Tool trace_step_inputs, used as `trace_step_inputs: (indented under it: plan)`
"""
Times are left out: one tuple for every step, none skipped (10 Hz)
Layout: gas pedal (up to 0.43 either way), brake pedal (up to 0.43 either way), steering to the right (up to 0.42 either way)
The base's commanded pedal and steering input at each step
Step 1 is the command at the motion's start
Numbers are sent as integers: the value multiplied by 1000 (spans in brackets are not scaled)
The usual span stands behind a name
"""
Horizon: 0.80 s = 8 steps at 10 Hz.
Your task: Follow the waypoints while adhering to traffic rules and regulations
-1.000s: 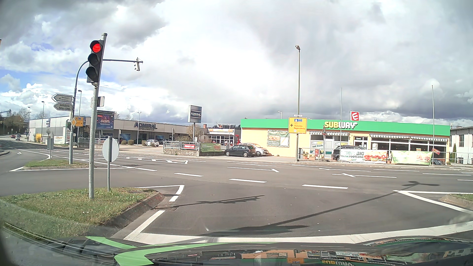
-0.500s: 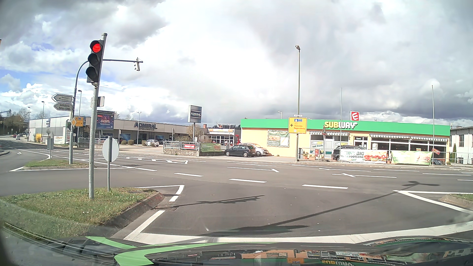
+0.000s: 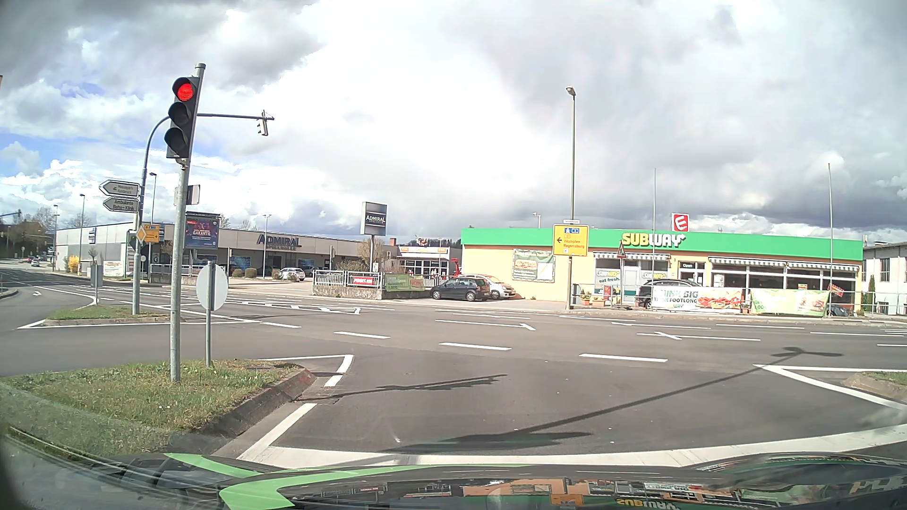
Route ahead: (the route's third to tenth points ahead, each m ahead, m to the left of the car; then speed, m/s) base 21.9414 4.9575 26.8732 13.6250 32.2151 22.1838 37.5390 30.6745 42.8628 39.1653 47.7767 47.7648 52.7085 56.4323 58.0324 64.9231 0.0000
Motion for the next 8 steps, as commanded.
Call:
trace_step_inputs:
  plan:
    - [0, 311, 12]
    - [0, 311, 12]
    - [0, 311, 12]
    - [0, 311, 12]
    - [0, 311, 12]
    - [0, 311, 12]
    - [0, 311, 12]
    - [0, 311, 12]
